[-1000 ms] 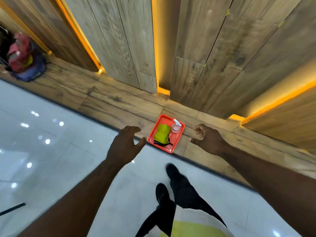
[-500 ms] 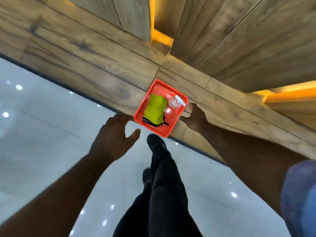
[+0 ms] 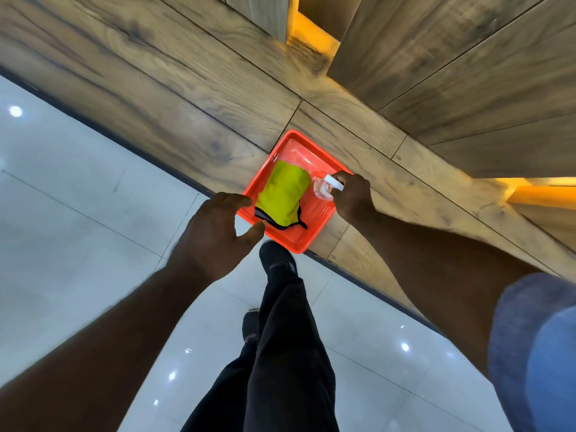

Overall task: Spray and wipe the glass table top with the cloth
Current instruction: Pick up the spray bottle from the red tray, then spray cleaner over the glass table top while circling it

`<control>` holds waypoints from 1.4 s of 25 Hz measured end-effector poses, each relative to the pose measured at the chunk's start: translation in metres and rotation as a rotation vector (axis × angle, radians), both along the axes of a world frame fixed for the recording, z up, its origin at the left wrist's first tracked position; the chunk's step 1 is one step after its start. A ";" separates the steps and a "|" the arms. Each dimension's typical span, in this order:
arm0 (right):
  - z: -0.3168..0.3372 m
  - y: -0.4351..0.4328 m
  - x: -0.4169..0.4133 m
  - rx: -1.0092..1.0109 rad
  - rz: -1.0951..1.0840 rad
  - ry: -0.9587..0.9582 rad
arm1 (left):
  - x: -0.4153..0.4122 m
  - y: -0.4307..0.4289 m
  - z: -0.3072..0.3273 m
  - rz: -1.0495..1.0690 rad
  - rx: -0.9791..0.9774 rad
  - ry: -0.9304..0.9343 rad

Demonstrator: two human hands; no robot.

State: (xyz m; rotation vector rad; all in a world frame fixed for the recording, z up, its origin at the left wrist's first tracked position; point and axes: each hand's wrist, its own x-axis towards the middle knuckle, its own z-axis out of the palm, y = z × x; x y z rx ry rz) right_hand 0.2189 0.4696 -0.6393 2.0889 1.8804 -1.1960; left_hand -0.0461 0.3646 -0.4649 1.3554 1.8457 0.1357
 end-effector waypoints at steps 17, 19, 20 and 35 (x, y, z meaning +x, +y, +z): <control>0.500 -0.119 -0.179 0.483 0.211 0.682 | -0.113 -0.136 0.364 0.555 0.357 0.216; 0.529 -0.137 -0.227 0.469 0.265 0.753 | -0.141 -0.172 0.385 0.687 0.402 0.270; 0.546 -0.150 -0.259 0.439 0.278 0.812 | -0.159 -0.197 0.397 0.764 0.416 0.295; 0.723 -0.491 -0.651 0.041 0.846 1.505 | -0.388 -0.615 0.520 1.509 0.581 0.621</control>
